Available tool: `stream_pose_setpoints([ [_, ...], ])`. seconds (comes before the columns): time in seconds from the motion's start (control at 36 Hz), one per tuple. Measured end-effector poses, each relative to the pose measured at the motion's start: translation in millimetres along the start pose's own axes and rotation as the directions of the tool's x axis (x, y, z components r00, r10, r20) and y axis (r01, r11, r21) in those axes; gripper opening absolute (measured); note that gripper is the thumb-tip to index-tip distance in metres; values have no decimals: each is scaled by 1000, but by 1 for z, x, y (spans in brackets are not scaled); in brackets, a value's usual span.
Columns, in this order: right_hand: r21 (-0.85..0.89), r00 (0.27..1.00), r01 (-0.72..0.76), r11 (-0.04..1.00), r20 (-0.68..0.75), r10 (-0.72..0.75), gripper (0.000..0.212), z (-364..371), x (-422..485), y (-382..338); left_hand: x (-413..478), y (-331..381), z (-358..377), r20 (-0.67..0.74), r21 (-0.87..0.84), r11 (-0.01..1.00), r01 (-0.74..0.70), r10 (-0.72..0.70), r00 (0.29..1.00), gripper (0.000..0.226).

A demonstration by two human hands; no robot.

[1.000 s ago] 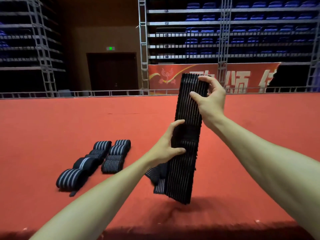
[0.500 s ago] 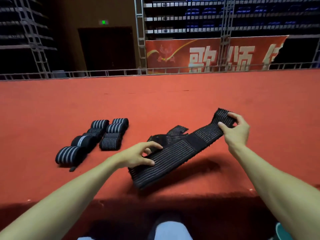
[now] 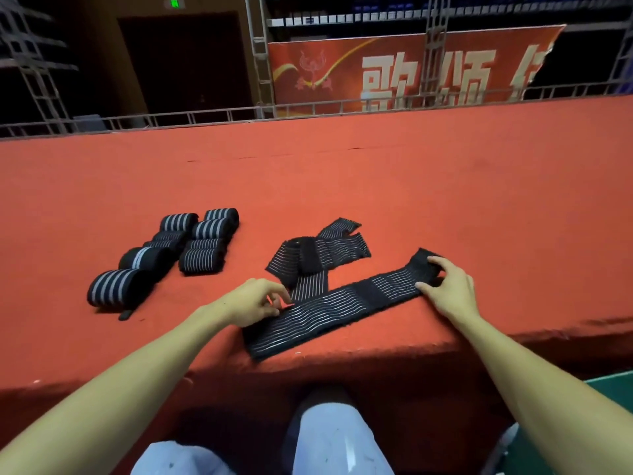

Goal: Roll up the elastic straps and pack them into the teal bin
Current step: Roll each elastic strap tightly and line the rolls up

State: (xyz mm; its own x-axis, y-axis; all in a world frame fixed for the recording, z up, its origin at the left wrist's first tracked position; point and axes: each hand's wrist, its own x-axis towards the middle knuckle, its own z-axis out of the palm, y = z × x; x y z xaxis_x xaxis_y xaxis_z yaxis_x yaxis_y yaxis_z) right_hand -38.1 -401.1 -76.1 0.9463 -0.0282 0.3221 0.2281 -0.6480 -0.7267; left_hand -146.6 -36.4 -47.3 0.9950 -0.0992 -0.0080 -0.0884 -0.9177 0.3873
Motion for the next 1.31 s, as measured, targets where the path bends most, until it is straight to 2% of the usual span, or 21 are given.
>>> stream_pose_setpoints([
  [0.11,-20,1000,-10,1000,3,10,60,0,0,-1,0,-4,-1,43,-30,999,42,-41,998,21],
  [0.25,-29,1000,-13,1000,3,13,60,1,0,0,-4,-8,2,37,42,999,-14,12,999,22],
  [0.42,-35,1000,-6,999,1,6,60,0,0,-1,-8,22,2,26,54,984,-169,167,986,27],
  [0.47,-35,1000,-2,999,0,2,60,0,-1,-1,-7,27,7,67,60,976,-211,207,976,35],
  [0.56,-24,1000,7,1000,0,-7,60,0,0,-1,-3,31,9,165,130,968,-217,195,967,43],
  [0.67,16,999,39,999,-36,-38,54,-2,7,-6,3,38,4,200,176,965,-195,159,967,41],
  [0.75,61,995,77,995,-60,-73,44,-3,12,-15,9,52,4,162,224,944,-241,208,965,29],
  [0.83,118,986,148,982,-97,-137,36,0,12,-26,17,70,5,63,113,962,-250,244,968,18],
  [0.97,323,975,223,920,-63,-214,39,10,7,-50,38,95,3,-168,-228,956,-187,150,974,16],
  [1.11,509,959,233,829,21,-282,46,21,11,-78,63,105,-11,-334,-577,796,-184,-25,942,17],
  [1.22,567,924,260,782,89,-372,45,27,28,-102,74,101,-27,-378,-691,685,-229,-73,923,19],
  [1.31,585,895,287,759,119,-430,43,34,45,-125,80,94,-37,-424,-693,664,-280,-62,903,21],
])
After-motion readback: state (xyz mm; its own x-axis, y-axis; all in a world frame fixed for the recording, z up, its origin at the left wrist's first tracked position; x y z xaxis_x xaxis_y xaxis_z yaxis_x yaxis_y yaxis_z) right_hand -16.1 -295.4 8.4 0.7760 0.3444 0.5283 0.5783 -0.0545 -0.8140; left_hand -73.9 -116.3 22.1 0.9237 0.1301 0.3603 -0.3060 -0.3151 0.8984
